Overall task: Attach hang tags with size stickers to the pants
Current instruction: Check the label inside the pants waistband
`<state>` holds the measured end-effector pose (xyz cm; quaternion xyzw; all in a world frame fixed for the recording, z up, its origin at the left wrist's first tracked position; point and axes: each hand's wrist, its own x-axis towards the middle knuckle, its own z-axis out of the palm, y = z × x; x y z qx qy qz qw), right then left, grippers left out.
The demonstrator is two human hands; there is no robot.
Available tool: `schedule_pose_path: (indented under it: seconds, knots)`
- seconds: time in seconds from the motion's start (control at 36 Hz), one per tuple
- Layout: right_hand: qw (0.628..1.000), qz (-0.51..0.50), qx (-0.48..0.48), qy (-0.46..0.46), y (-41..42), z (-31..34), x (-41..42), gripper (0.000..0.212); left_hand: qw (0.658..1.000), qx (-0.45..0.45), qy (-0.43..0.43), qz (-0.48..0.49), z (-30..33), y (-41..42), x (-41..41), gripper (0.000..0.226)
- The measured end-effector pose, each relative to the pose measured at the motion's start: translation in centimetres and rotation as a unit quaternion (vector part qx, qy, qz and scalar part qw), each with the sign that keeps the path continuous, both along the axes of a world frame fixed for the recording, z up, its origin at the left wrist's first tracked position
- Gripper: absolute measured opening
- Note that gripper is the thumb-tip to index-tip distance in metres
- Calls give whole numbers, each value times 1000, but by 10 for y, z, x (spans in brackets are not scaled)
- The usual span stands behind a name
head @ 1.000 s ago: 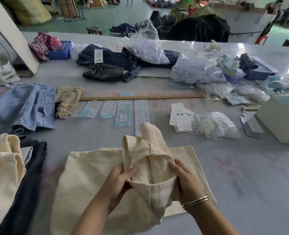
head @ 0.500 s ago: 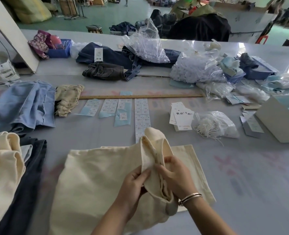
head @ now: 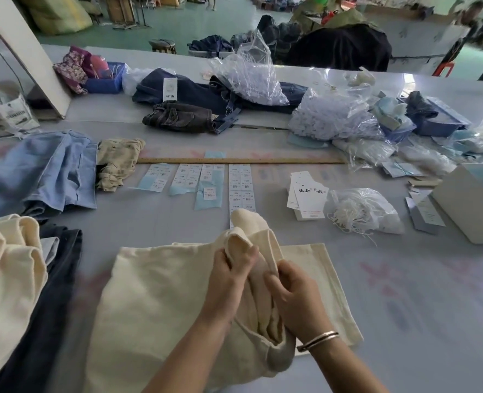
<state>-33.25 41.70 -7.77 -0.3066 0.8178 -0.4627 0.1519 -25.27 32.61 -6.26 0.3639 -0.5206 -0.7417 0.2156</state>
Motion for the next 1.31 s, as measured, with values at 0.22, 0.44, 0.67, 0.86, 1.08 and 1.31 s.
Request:
schedule_pose_path:
  seconds: [0.22, 0.44, 0.67, 0.86, 1.08, 1.31]
  knots:
    - [997, 22, -14, 73, 1, 7, 0, 25, 1000, 18, 12, 6, -7, -10, 12, 17]
    - [993, 24, 12, 119, -8, 7, 3, 40, 994, -78, -54, -55, 4, -16, 8, 36]
    - [999, 29, -31, -31, 1, 19, -22, 31, 995, 88, 11, -40, -3, -16, 18, 20]
    - [958, -8, -117, -263, 8, 29, -45, 37, 990, 101, 70, -68, -12, -11, 36, 45]
    - [974, -16, -61, -220, -7, 35, -50, 29, 990, 39, 71, -118, -10, -21, 45, 26]
    - [995, 58, 71, -33, -24, 38, -41, 41, 996, -13, 30, -86, 0, -21, 39, 37]
